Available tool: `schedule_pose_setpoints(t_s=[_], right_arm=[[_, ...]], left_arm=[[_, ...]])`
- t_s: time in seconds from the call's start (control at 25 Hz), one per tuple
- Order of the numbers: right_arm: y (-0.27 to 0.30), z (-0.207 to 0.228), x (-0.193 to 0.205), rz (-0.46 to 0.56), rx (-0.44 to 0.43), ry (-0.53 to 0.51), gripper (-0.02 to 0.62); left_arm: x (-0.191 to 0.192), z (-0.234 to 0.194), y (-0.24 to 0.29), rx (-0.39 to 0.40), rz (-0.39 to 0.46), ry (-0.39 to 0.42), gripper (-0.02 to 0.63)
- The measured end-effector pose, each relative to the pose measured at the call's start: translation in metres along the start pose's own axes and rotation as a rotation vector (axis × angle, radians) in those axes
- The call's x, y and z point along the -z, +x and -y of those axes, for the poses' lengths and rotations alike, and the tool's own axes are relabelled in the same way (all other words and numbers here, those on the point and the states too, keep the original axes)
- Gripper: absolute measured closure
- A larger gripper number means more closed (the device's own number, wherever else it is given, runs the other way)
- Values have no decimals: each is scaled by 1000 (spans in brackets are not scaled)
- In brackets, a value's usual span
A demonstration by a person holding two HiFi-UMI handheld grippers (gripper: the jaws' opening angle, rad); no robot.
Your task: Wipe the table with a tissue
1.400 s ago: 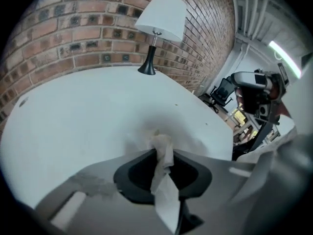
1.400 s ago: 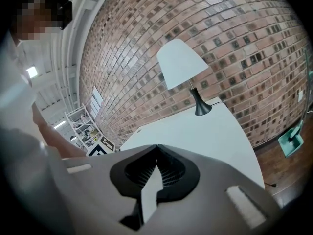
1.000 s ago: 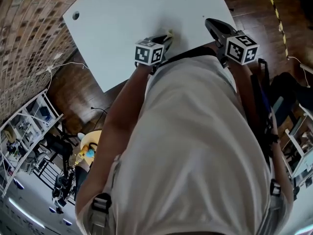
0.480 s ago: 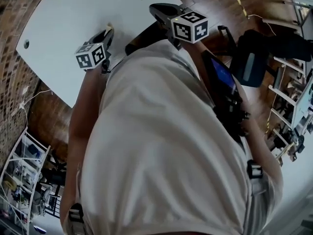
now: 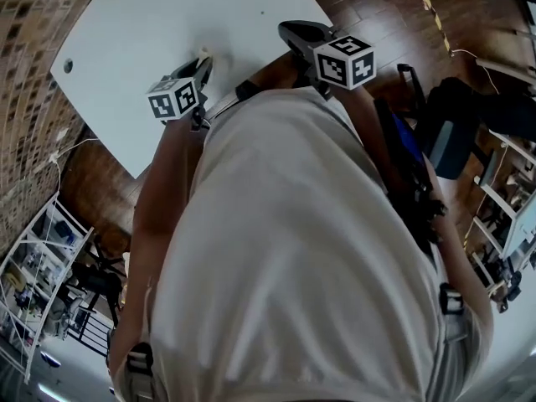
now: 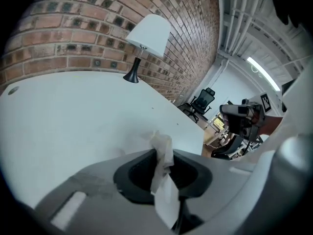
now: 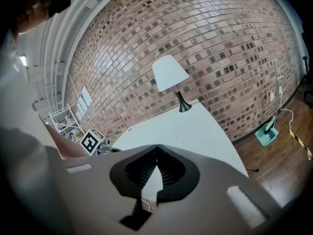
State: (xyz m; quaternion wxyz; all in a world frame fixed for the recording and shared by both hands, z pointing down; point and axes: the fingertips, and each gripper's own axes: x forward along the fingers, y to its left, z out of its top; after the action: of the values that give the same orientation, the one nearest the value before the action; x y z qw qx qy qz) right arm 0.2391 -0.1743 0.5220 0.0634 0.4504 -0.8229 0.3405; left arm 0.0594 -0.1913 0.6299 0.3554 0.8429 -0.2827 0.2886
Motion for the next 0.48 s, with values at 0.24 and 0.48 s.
schedule_pose_setpoints(t_s=[0.24,0.48], right_arm=[[-6,34,-18,-37,-32,-14,588],[-14,64,-44,-11,-28,-18,588]], left_arm=[[-35,24,32,5,45,22,535],[-71,14,60,-46,36,-3,535]])
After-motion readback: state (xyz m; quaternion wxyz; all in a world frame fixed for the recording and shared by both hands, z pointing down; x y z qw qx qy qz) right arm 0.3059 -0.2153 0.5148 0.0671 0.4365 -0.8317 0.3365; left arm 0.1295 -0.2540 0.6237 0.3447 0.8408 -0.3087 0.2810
